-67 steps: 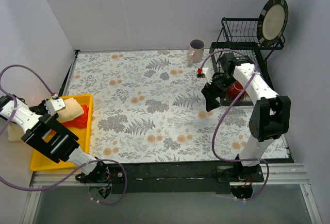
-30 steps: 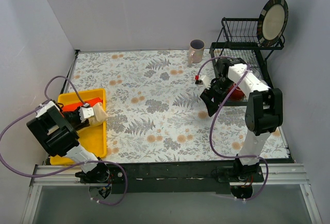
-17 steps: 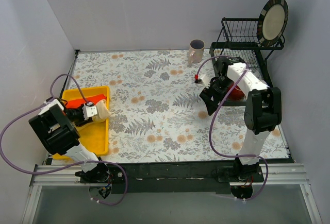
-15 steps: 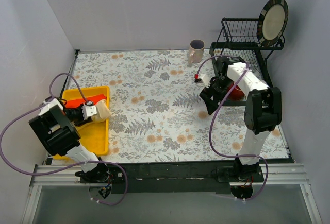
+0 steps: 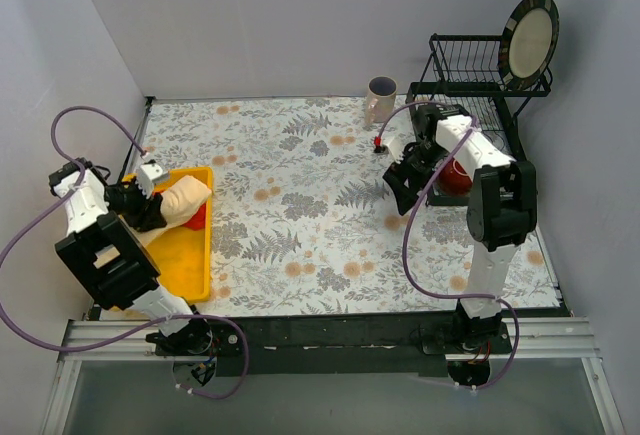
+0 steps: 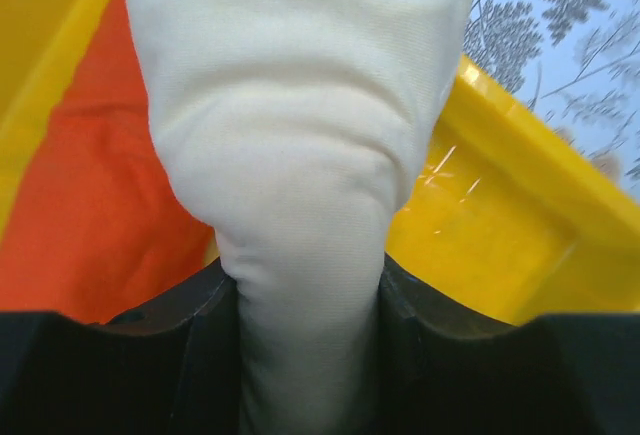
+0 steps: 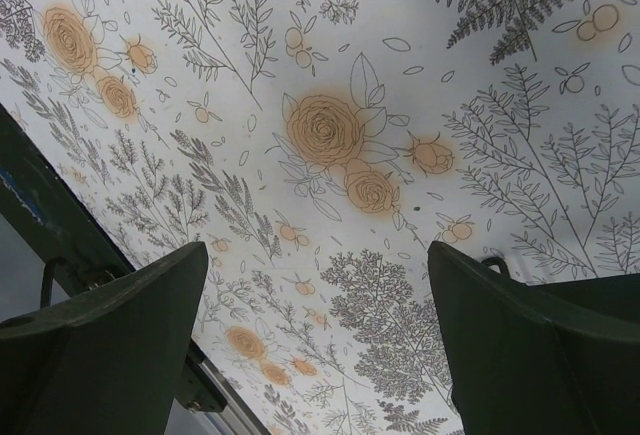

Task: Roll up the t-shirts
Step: Place the T-shirt in the bin.

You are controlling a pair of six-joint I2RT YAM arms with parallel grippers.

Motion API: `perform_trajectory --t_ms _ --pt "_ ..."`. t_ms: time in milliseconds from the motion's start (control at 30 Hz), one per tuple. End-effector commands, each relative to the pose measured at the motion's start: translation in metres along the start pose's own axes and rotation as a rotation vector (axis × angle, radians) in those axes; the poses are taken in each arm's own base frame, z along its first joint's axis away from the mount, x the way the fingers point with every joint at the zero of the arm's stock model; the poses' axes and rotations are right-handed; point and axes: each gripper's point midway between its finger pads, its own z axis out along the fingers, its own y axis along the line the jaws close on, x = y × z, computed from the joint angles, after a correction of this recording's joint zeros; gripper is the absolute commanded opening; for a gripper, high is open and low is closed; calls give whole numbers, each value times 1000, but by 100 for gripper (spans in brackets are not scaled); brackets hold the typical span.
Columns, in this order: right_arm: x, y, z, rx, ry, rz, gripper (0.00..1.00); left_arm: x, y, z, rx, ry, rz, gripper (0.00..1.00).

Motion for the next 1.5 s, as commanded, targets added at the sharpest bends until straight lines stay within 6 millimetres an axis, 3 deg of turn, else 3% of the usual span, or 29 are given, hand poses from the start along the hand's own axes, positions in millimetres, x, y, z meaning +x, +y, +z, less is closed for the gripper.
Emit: perform_trajectory --t_ms 0,100,233,467,533,600,633,700,867,1000,1133,1300,1467 --pt "-15 2 -4 -16 -36 -28 98 -16 -11 -7 -67 -22 -553 0" --pt "-16 3 -2 -30 -31 -26 99 -16 -14 -2 -105 -36 -679 0" --pt "-20 4 -2 -34 -31 -36 99 -2 -25 6 -149 -8 -738 0" --pt "-16 9 0 -53 -26 -41 98 24 -29 -10 -228 61 -794 0" --pt "-17 10 -1 -54 -31 -46 99 19 -36 -21 -208 21 -787 0" --pt "-18 10 -1 -52 -37 -49 99 4 -31 -39 -205 -34 -669 0" --pt "-17 10 0 -56 -38 -46 99 -9 -49 -44 -130 -72 -666 0" --pt "-17 11 1 -64 -41 -47 99 -10 -46 -50 -153 -55 -622 0" --pt "-20 9 5 -78 -45 -46 99 21 -50 -51 -161 99 -652 0" --pt "-25 8 6 -90 -59 -45 99 39 -56 -52 -150 186 -522 0" --pt "-27 7 9 -106 -62 -38 99 52 -54 -42 -73 242 -357 0" --pt "-33 8 8 -118 -84 -45 99 61 -44 -15 8 357 -423 0" --pt "-37 8 7 -121 -100 -46 99 60 1 13 -51 371 -541 0"
